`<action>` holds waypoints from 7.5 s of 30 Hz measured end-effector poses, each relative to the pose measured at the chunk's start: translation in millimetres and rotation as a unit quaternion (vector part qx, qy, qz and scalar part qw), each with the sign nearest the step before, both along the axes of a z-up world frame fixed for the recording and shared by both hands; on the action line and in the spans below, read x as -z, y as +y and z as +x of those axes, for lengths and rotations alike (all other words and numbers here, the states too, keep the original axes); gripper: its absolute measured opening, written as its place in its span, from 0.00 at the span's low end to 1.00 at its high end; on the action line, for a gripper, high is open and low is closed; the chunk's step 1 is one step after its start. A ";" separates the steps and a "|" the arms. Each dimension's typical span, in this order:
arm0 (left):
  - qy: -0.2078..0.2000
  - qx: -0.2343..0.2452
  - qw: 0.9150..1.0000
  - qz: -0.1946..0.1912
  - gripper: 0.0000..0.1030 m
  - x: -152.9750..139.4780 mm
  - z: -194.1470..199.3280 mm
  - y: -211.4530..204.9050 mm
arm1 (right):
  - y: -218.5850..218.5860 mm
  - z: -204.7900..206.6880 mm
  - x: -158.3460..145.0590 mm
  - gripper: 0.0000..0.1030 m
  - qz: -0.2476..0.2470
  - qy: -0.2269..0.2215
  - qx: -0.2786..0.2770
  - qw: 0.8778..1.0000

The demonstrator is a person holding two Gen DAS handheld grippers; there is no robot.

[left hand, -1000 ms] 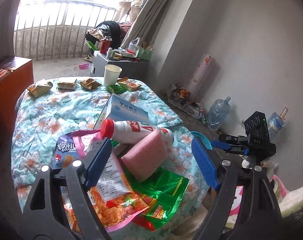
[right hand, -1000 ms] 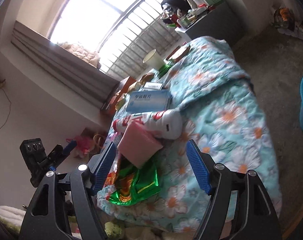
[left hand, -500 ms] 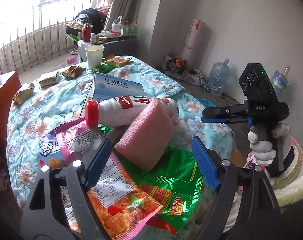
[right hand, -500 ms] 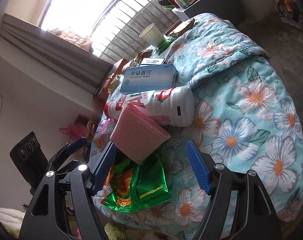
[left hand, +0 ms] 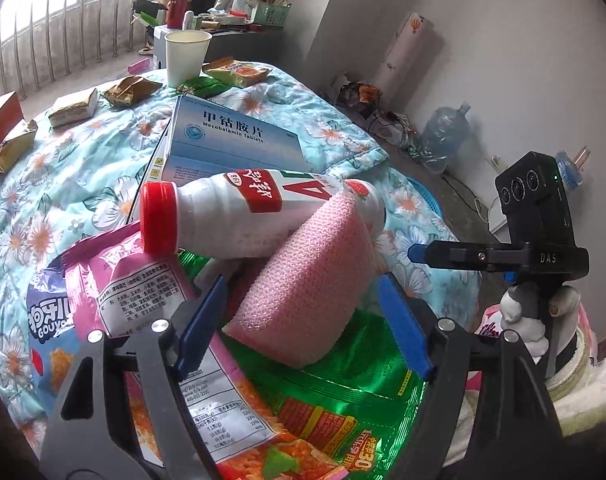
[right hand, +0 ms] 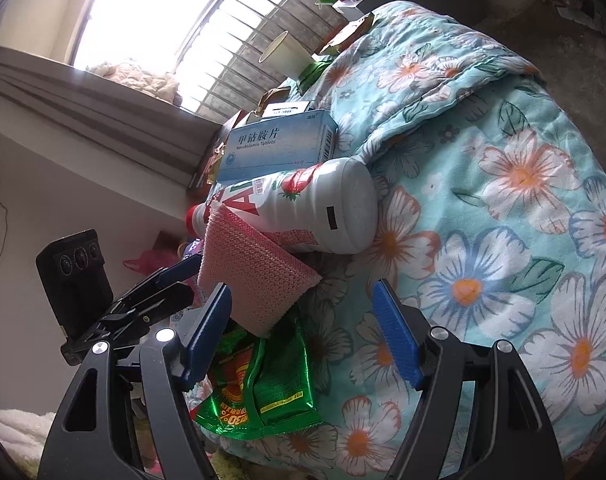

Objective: Collect trash
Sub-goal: 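Grasp the pink sponge with the left tool, then grasp the blue medicine box with the right tool, then carry sponge and medicine box over the blue wastebasket and open both tools, then move both open tools back to the bed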

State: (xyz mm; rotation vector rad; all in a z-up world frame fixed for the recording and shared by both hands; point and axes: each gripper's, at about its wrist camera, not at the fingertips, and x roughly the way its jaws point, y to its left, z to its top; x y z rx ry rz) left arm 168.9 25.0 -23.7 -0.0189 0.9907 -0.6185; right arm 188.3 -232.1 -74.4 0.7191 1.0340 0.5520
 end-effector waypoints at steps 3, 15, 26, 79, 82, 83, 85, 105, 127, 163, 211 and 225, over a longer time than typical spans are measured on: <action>0.004 -0.007 1.000 0.015 0.67 3.7 2.3 -3.4 | -2.3 -0.7 2.8 0.69 0.004 0.001 0.001 1.000; -0.060 0.023 0.996 0.062 0.50 -8.1 -32.3 -19.8 | -15.6 -11.4 6.1 0.69 0.008 0.002 0.013 1.000; -0.073 0.040 0.995 0.060 0.50 -2.5 -55.0 -39.4 | -22.7 -18.5 5.0 0.69 0.012 0.001 0.022 1.000; -0.153 -0.208 0.959 -0.118 0.26 -41.6 -81.8 162.4 | 207.4 179.2 -56.1 0.86 -0.454 -0.128 -0.258 0.843; -0.148 -0.207 0.959 -0.123 0.26 -42.1 -83.0 162.8 | 194.4 190.1 -58.3 0.86 -0.427 -0.112 -0.236 0.865; -0.148 -0.206 0.959 -0.124 0.26 -42.0 -82.9 162.9 | 193.4 189.5 -59.2 0.86 -0.424 -0.115 -0.239 0.866; -0.148 -0.206 0.959 -0.125 0.26 -42.0 -81.6 163.3 | 195.5 186.4 -59.4 0.86 -0.434 -0.121 -0.250 0.857; -0.152 -0.228 0.954 -0.119 0.26 -54.0 -86.7 166.0 | 185.7 177.1 -62.3 0.73 -0.442 -0.150 -0.242 0.851; -0.187 -0.145 0.965 -0.111 0.26 -129.3 -71.1 98.1 | -6.3 52.9 -207.2 0.71 -0.326 -0.267 0.007 0.907; 0.091 0.254 0.958 0.096 0.30 95.8 149.6 -595.8 | -464.3 34.0 29.6 0.72 -0.259 0.036 0.383 0.886; -0.133 -0.191 0.969 -0.085 0.79 -124.1 -55.0 100.5 | -33.8 -48.7 -155.6 0.94 -0.290 -0.369 -0.035 0.882; -0.137 -0.222 0.965 -0.011 0.79 -57.3 -94.4 130.4 | 131.6 9.9 -87.7 0.94 -0.380 -0.335 -0.250 0.825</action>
